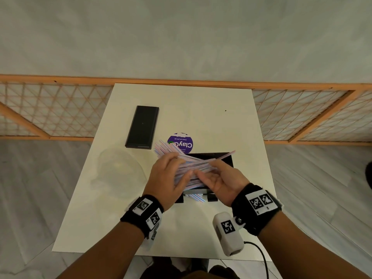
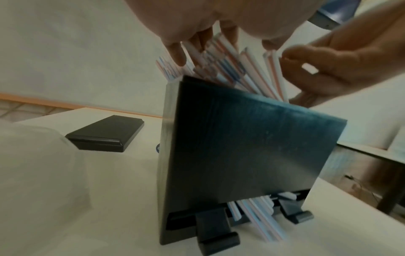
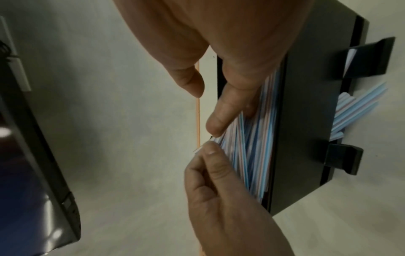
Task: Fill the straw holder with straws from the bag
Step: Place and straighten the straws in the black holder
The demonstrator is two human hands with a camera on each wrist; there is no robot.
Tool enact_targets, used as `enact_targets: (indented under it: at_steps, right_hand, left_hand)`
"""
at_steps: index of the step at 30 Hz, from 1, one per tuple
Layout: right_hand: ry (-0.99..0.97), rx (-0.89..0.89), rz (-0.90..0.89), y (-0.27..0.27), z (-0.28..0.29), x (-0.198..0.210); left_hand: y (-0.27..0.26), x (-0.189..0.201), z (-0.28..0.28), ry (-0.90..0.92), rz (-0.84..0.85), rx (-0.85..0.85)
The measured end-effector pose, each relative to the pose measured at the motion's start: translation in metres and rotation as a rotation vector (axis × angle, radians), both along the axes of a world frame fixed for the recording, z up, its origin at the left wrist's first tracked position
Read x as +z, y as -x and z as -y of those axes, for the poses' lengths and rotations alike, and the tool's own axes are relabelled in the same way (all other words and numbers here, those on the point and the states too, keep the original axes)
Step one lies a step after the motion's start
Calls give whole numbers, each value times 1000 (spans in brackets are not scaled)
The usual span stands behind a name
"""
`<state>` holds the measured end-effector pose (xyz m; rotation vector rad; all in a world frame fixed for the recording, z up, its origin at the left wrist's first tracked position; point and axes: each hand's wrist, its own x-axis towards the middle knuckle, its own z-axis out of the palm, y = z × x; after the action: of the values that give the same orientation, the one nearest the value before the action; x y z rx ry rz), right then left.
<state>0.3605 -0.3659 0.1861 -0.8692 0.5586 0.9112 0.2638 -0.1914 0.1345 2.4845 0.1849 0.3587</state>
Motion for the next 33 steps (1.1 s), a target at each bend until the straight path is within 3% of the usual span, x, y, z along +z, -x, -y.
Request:
enact_targets:
  at_steps: [6, 13, 16, 19, 22, 29, 33]
  right_hand:
    - [194, 205, 186, -6, 14, 15]
    - [963, 350, 785, -55, 31, 14]
    - [1175, 573, 858, -76, 39, 6]
    - [1200, 695, 835, -83, 35, -7]
    - [1282, 744, 938, -83, 29, -16]
    - [1381, 789, 1064, -81, 23, -15]
    - [1283, 731, 1164, -74, 14, -5]
  left_hand:
    - [-3, -10, 0, -293, -28, -133]
    - [-8, -18, -12, -420, -42, -94]
    - [-12, -22, -9, -471, -50, -113]
    - [-16, -23, -5, -461, -44, -139]
    - [-13, -21, -5, -418, -20, -141]
    - [2, -19, -12, -400, 27, -128]
    - [4, -16, -11, -419, 30, -135]
